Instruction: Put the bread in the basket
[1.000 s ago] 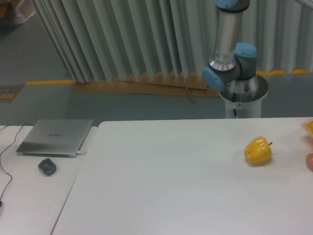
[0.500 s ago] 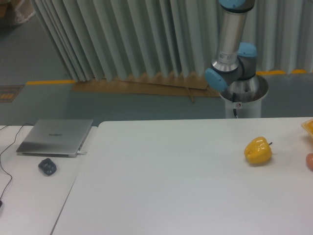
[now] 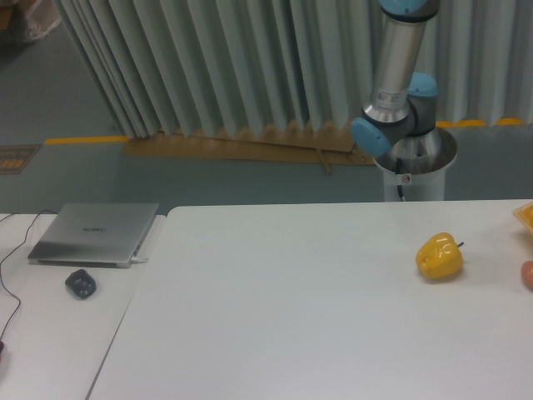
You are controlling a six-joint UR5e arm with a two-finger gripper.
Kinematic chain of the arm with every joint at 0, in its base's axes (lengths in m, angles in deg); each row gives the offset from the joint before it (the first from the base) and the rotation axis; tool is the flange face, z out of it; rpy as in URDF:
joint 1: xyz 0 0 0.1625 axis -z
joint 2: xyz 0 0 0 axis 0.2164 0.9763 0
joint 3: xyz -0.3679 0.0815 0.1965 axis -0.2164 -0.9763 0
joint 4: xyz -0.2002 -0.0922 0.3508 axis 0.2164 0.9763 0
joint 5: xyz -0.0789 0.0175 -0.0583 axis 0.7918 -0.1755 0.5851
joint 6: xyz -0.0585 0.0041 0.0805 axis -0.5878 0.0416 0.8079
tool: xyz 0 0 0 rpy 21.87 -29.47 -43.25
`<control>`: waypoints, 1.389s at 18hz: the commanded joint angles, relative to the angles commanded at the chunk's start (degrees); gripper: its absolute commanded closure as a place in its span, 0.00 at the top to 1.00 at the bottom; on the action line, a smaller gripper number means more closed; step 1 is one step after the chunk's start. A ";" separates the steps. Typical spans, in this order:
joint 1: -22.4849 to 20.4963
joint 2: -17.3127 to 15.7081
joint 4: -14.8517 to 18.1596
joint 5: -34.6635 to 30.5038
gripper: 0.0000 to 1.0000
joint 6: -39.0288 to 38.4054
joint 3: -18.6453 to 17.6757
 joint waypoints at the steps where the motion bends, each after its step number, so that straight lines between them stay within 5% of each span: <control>1: 0.18 0.00 0.00 0.18 1.00 -0.18 0.00; 10: 1.23 0.00 0.00 1.41 1.00 -3.16 -0.35; 25: 11.86 -1.49 0.09 4.66 1.00 -21.97 1.31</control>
